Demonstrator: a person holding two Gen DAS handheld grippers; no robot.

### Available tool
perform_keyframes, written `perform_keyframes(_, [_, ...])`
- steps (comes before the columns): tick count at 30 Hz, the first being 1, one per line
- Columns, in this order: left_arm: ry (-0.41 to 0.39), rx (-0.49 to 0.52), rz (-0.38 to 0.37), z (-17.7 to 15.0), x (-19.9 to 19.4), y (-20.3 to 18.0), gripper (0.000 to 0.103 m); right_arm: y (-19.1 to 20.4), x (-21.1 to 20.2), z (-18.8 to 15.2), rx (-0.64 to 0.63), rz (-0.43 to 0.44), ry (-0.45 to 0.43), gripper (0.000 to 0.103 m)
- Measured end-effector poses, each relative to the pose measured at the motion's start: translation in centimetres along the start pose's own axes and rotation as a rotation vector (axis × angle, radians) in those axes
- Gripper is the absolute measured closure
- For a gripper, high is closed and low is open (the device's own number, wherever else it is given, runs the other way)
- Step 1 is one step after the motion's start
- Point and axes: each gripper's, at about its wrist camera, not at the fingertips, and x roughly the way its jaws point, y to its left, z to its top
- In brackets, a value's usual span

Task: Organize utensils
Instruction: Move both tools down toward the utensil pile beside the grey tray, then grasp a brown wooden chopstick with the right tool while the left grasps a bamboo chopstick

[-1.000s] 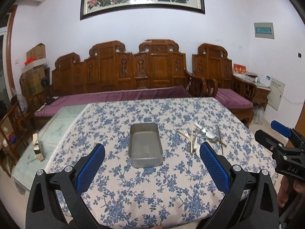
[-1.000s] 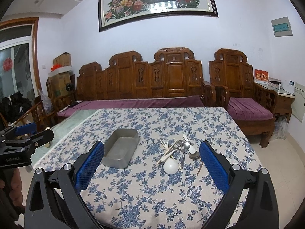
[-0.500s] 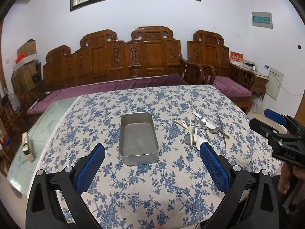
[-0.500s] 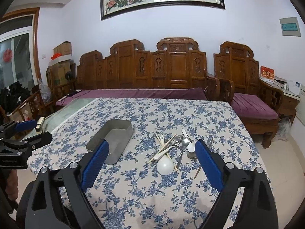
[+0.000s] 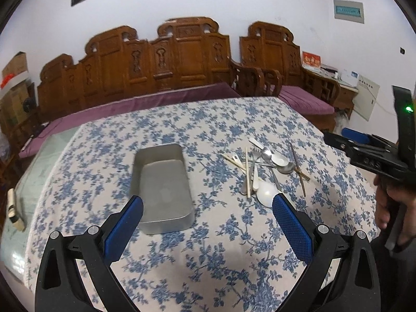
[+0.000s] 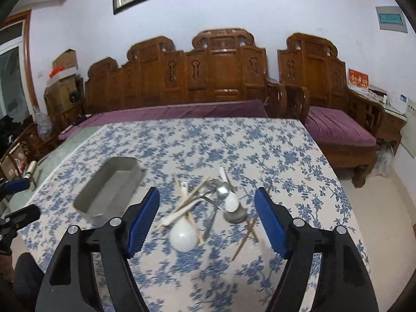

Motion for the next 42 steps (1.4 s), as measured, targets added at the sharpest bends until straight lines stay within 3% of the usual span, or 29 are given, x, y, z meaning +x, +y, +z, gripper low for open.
perform_keyframes(4, [0.033, 0.010, -0.025, 0.1, 2.4, -0.8, 0.007, -1.8, 3.3, -0.4, 0.008, -0.019, 0.059, 0.030])
perform_keyframes(11, [0.098, 0.027, -0.066, 0.3, 6.7, -2.1, 0.015, -4.9, 10.3, -3.5, 0.030, -0.036, 0.235, 0.055])
perform_keyframes(13, [0.110, 0.035, -0.071, 0.3, 7.6, -2.6, 0.017, -5.4, 12.0, -4.3, 0.042, -0.029, 0.281, 0.057])
perform_keyframes(15, [0.120, 0.048, -0.080, 0.3, 8.5, -3.0, 0.020, -5.4, 13.1, -4.9, 0.035, -0.040, 0.310, 0.063])
perform_keyframes(20, [0.152, 0.063, -0.094, 0.7, 10.8, -3.7, 0.023, -4.9, 14.9, -5.4, -0.016, -0.069, 0.358, 0.067])
perform_keyframes(23, [0.174, 0.088, -0.090, 1.0, 12.4, -4.2, 0.026, -5.0, 15.8, -5.8, -0.043, -0.110, 0.396, 0.074])
perform_keyframes(28, [0.206, 0.098, -0.092, 1.8, 15.0, -4.8, 0.029, -5.8, 15.8, -5.8, -0.023, -0.106, 0.405, 0.079])
perform_keyframes(32, [0.246, 0.107, -0.105, 2.3, 17.3, -5.3, 0.037, -6.5, 15.7, -5.7, 0.003, -0.113, 0.411, 0.092])
perform_keyframes(38, [0.301, 0.133, -0.113, 2.7, 20.6, -6.0, 0.052, -6.7, 15.7, -5.7, 0.024, -0.104, 0.414, 0.093])
perform_keyframes(42, [0.354, 0.092, -0.141, 2.7, 22.6, -5.8, 0.062, -6.9, 15.7, -5.6, 0.045, -0.081, 0.413, 0.095])
